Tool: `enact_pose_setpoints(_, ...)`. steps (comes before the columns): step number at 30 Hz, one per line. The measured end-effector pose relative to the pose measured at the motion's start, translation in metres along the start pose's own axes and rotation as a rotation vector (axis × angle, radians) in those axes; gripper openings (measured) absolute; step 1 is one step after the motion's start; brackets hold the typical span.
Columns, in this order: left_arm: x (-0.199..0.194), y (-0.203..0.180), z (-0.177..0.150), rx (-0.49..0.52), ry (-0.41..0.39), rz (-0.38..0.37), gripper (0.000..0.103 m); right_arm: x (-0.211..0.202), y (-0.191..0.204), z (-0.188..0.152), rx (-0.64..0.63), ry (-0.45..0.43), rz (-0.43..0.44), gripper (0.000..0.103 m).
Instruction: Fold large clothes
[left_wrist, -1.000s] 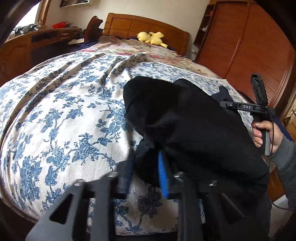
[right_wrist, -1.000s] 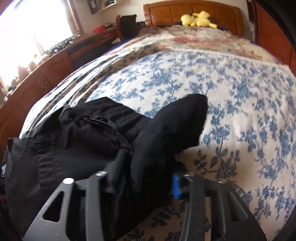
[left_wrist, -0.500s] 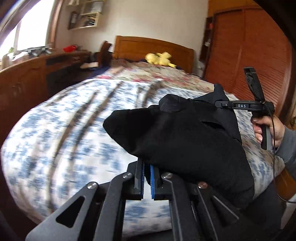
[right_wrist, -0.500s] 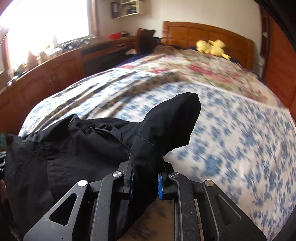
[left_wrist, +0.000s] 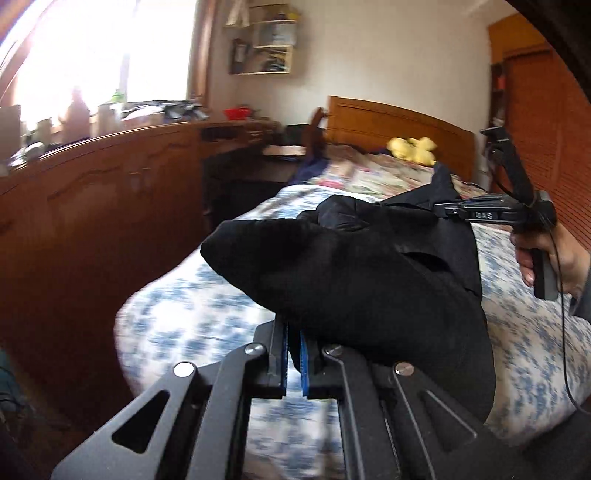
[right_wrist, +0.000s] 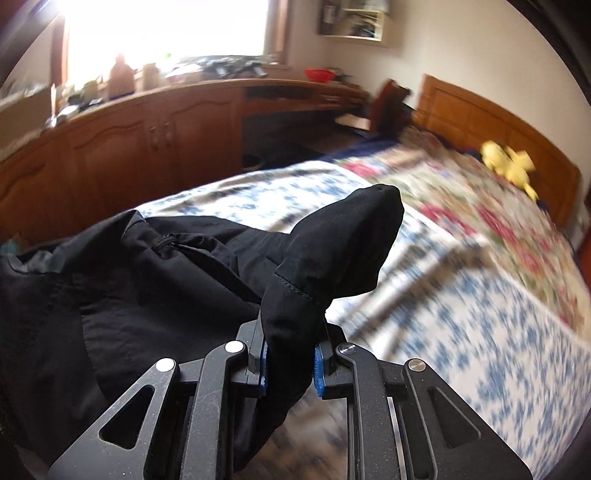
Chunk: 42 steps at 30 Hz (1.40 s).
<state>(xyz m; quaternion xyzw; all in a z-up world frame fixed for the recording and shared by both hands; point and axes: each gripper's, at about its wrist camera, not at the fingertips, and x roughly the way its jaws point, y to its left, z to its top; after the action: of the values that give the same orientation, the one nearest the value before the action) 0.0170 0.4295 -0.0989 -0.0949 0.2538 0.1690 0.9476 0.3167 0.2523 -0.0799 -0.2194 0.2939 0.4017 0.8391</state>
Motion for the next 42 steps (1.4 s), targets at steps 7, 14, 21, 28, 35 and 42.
enact_pose_setpoints(7, 0.013, 0.057, 0.001, -0.070, -0.010, 0.109, 0.003, 0.036, 0.059, 0.050, -0.038, -0.045, 0.037, 0.015)
enact_pose_setpoints(14, 0.019, 0.084, -0.002, -0.076, -0.004, 0.193, 0.003, 0.071, 0.098, 0.088, -0.030, -0.055, 0.062, 0.015)
enact_pose_setpoints(21, 0.025, 0.108, -0.030, -0.103, 0.065, 0.247, 0.003, 0.088, 0.126, 0.068, -0.030, 0.019, 0.057, 0.047)
enact_pose_setpoints(28, 0.006, 0.096, -0.035, -0.092, 0.062, 0.239, 0.005, 0.062, 0.160, 0.026, -0.082, -0.003, 0.284, 0.051)
enact_pose_setpoints(35, -0.033, 0.094, -0.013, -0.066, -0.010, 0.236, 0.027, 0.077, 0.209, -0.005, -0.076, 0.109, 0.491, 0.051)
enact_pose_setpoints(42, -0.016, 0.076, 0.015, -0.021, -0.019, 0.211, 0.030, 0.069, 0.212, -0.019, -0.084, 0.107, 0.428, 0.051)
